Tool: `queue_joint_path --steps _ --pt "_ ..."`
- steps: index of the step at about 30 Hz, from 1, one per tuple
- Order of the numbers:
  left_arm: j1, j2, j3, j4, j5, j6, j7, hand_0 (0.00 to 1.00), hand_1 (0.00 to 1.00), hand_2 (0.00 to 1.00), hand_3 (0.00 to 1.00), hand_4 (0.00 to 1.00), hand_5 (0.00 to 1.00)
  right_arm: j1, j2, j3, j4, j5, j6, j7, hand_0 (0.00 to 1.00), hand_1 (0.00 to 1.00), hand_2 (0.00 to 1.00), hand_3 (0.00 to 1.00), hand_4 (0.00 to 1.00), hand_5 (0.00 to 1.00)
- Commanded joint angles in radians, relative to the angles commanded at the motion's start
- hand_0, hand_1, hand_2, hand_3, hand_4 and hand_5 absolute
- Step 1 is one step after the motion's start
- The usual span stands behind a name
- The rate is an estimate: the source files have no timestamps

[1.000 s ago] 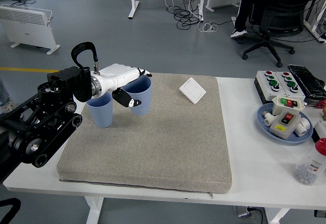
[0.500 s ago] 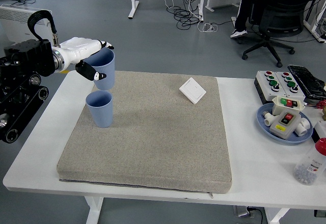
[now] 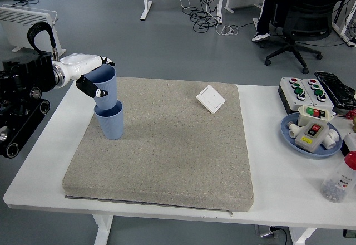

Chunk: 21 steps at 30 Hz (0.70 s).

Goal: Push cup pick cup insert cup

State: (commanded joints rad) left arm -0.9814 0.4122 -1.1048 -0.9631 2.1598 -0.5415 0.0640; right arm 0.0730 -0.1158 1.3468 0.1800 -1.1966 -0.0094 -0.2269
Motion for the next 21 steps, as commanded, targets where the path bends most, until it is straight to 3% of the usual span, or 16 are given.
queue_joint_path --steps 21 --pt "0.004 -0.016 0.015 0.04 -0.022 0.002 -0.003 0.418 0.424 0.396 0.429 0.533 0.002 0.001 -0.001 -0.001 0.0 0.0 0.001 0.0 0.696 0.59 0.613 0.545 0.108 0.428"
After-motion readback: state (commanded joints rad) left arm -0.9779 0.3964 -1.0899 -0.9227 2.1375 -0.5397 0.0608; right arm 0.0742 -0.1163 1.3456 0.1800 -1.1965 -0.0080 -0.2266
